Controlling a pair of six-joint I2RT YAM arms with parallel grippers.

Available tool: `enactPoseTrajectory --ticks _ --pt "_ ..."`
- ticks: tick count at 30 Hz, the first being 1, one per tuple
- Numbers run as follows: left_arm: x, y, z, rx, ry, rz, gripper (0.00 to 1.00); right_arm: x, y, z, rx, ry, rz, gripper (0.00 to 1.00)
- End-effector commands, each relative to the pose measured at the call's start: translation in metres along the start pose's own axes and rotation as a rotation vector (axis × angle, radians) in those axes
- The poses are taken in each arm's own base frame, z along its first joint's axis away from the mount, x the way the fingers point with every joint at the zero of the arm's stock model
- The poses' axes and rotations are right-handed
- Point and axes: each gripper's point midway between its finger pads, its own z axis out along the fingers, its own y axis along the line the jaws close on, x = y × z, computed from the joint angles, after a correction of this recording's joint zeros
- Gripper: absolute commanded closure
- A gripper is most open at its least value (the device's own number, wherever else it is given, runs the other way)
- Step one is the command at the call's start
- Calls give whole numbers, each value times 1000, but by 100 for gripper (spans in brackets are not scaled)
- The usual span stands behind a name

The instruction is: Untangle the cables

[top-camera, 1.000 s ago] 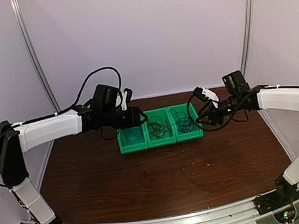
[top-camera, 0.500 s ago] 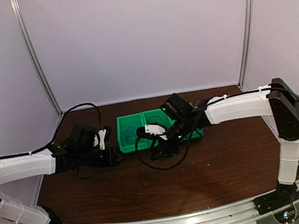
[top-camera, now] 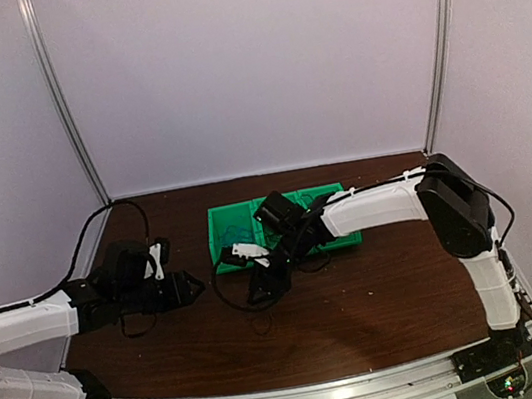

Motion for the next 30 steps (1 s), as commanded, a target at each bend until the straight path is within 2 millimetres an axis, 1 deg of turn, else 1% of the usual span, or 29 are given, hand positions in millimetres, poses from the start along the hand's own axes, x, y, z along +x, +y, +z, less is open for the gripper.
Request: enactPoseTrajectory --ticks 1,5,8,9,12,13,15,16,18,19,20,22,24,26,27,30 --pt "-12 -3 0 12 -47 -13 48 -6 -4 12 -14 -5 40 56" --pt "-10 -3 0 18 -45 -17 48 -10 -9 16 -11 -8 41 62" --pt "-11 -4 0 22 -48 -20 48 -12 -11 17 1 -16 45 63" --pt "-11 -4 -1 23 -50 -20 48 -11 -13 18 4 -15 49 65" --pt "-12 -5 -1 27 -53 -20 48 -9 -13 19 3 -12 55 79" --pt "-12 -5 -1 27 -55 -20 48 -9 -12 19 1 -11 57 89" --pt "-12 -6 0 30 -55 -11 48 -13 -11 14 7 -24 45 100" --pt "-13 -8 0 39 -56 5 48 -18 -9 9 12 -33 37 100" --pt "-19 -19 2 97 -82 61 47 -35 -1 -11 19 -59 9 100" --pt "-21 -29 2 150 -103 101 46 -48 6 -26 22 -78 -14 100" --pt "-24 -40 0 210 -131 146 45 -62 13 -43 33 -104 -45 100" --pt "-21 -63 -6 320 -202 262 42 -91 26 -84 86 -177 -105 100" --pt "-21 -89 -18 423 -294 374 40 -113 35 -119 142 -238 -150 100" --pt "-21 -102 -23 478 -358 436 38 -126 44 -144 170 -272 -182 100" --pt "-21 -106 -23 497 -371 449 37 -130 48 -153 176 -281 -190 100" --pt "-21 -110 -12 514 -388 451 37 -141 58 -172 189 -310 -208 100"
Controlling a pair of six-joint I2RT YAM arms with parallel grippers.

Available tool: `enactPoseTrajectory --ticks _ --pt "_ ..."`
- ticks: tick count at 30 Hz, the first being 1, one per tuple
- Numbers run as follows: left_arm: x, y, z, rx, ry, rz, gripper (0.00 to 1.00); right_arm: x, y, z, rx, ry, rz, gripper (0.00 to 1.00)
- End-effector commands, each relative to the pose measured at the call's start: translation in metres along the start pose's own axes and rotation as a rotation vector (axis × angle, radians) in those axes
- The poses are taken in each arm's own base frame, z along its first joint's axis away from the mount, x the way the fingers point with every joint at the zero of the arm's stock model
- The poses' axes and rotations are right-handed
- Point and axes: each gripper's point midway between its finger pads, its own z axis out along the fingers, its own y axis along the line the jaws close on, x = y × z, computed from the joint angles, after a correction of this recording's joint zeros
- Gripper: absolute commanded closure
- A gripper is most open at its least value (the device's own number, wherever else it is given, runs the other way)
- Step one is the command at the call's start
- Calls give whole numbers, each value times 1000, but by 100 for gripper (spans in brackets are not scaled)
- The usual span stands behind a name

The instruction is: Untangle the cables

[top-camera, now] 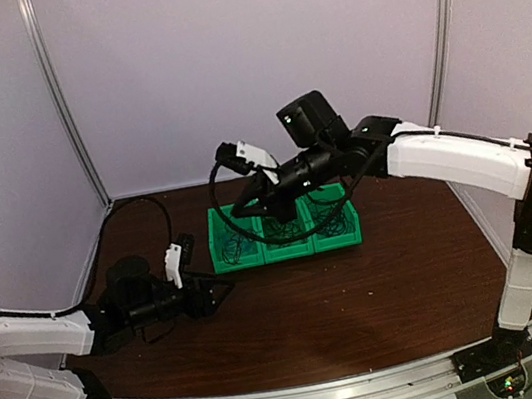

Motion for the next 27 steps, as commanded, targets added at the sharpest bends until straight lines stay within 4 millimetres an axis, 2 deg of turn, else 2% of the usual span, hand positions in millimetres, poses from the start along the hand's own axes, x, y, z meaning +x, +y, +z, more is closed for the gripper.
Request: enactPoseTrajectory --ticks 1,4,8,12,15,19,23,27 --pt "-42 -25 7 120 -215 125 37 -19 0 -23 45 -23 -32 100" --pt "-49 -32 11 156 -269 133 37 -29 1 -31 59 -45 -42 100" --pt "-62 -65 13 301 -333 173 38 -33 2 -36 68 -55 -44 100" --pt "-65 -95 12 421 -351 220 45 -32 -2 -37 90 -51 -50 100" --pt "-68 -96 12 415 -364 211 48 -30 -3 -36 100 -47 -54 100" --pt "-79 -78 18 294 -390 185 51 -29 -3 -35 95 -49 -51 100" --pt "-84 -77 29 264 -372 207 66 -31 -2 -36 92 -57 -49 100" --pt "-84 -79 32 278 -369 211 86 -32 -1 -38 93 -59 -49 100"
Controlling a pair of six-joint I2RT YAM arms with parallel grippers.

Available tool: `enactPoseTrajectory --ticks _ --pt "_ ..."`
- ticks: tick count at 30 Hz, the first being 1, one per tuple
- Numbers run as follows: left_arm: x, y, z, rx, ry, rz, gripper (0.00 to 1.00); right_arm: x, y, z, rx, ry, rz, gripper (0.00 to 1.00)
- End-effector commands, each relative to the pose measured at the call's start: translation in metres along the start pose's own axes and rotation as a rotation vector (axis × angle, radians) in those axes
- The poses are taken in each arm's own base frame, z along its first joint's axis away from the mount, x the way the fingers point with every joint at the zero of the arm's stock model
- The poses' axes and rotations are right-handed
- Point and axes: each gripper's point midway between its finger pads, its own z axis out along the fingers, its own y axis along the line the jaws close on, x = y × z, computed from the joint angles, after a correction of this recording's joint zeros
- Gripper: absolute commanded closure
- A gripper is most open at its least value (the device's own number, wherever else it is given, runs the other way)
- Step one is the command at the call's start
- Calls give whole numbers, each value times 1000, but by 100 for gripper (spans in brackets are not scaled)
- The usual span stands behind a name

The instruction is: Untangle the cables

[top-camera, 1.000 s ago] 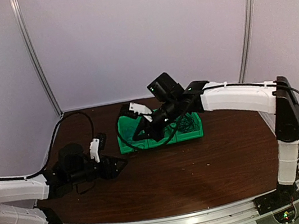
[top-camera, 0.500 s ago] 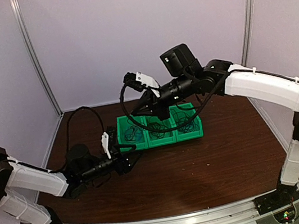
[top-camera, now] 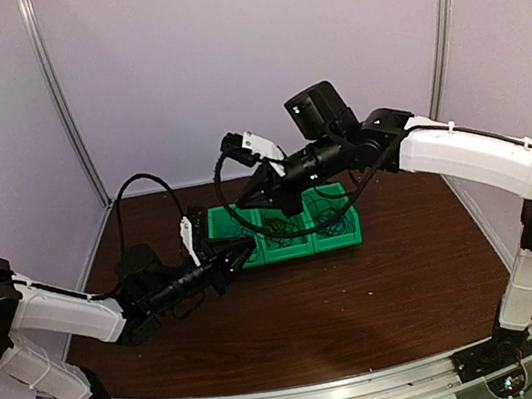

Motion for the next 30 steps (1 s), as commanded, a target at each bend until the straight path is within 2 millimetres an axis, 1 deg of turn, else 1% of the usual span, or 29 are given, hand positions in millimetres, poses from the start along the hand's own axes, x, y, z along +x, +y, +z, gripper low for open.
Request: enactPoseTrajectory --ticks 1,2,3,5,7,11,13,14,18,22,24,25,26,27,29,30 --pt "-5 2 7 -8 -17 27 91 -5 -3 -6 22 -16 -5 100" --pt "-3 4 7 -15 -12 23 97 -6 -4 -7 29 -19 -5 100" --pt "0 5 7 -23 -5 18 100 -8 -6 -9 38 -22 -5 100" --pt "9 7 4 -25 14 10 100 -14 -11 -17 55 -38 -5 100" --pt "20 8 3 -24 47 6 100 -24 -22 -30 80 -67 0 100" --pt "52 12 -5 -23 132 -19 100 -53 -47 -67 154 -150 -1 100" --pt "64 14 -9 -25 165 -32 98 -65 -58 -86 201 -194 -10 100" --pt "68 14 -12 -28 175 -36 96 -70 -63 -94 218 -212 -8 100" --pt "81 17 -20 -39 198 -53 97 -83 -77 -118 258 -254 -3 100" --pt "97 18 -22 -30 240 -72 90 -86 -81 -129 280 -268 -3 100" --pt "97 12 -26 2 232 -79 84 -84 -82 -131 284 -267 2 100" --pt "94 9 -28 18 213 -83 78 -80 -82 -130 283 -261 6 100" --pt "92 5 -31 33 200 -86 75 -76 -82 -128 280 -253 9 100" --pt "89 3 -34 42 188 -86 76 -72 -82 -125 278 -245 12 100" --pt "88 3 -35 38 188 -85 89 -63 -82 -122 277 -231 19 100" --pt "88 4 -35 30 188 -85 92 -59 -82 -120 277 -224 23 100"
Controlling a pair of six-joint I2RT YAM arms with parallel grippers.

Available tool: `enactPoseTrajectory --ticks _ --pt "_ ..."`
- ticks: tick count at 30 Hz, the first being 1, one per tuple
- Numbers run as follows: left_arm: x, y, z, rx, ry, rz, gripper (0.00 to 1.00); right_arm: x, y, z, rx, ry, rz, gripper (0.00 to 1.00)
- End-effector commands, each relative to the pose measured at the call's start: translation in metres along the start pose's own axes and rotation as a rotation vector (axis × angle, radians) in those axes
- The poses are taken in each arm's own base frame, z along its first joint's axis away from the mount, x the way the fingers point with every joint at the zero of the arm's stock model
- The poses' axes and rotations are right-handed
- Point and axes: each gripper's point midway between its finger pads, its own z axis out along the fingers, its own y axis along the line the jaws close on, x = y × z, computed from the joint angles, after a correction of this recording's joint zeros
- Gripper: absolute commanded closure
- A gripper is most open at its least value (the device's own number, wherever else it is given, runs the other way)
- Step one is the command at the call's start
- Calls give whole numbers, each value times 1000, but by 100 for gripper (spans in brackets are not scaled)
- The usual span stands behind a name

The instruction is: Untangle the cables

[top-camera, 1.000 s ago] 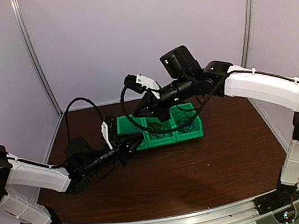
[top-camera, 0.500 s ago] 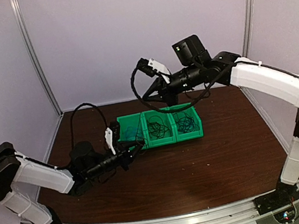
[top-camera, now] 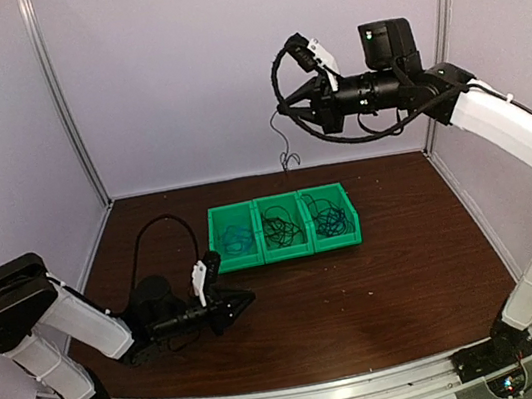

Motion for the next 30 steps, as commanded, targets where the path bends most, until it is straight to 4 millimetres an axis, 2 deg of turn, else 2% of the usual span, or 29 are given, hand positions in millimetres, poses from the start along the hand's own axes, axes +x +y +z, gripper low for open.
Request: enactPoseTrajectory --ticks 1,3,8,11,12,16,19,21,26,30 --pt "-25 -14 -4 51 -86 25 93 7 4 2 3 -4 1 100" --pt "-35 -13 -7 24 -123 27 91 12 6 3 -9 3 10 100" --pt "-69 -20 -3 -16 -179 67 71 32 16 5 -50 34 38 100" --pt "-82 -18 -2 -55 -177 70 67 55 26 8 -91 75 74 100" --pt "-83 -15 0 -79 -160 73 67 71 30 10 -102 104 96 100" --pt "-72 -4 7 -145 -50 95 63 122 49 11 -165 178 176 100" --pt "-65 0 3 -169 -33 108 63 167 66 9 -215 241 231 100" --pt "-63 3 0 -184 -35 107 62 190 76 9 -245 280 254 100" --pt "-53 4 3 -175 10 96 62 213 99 5 -327 321 254 100" --pt "-33 3 15 -142 115 84 61 244 108 -10 -356 428 218 100"
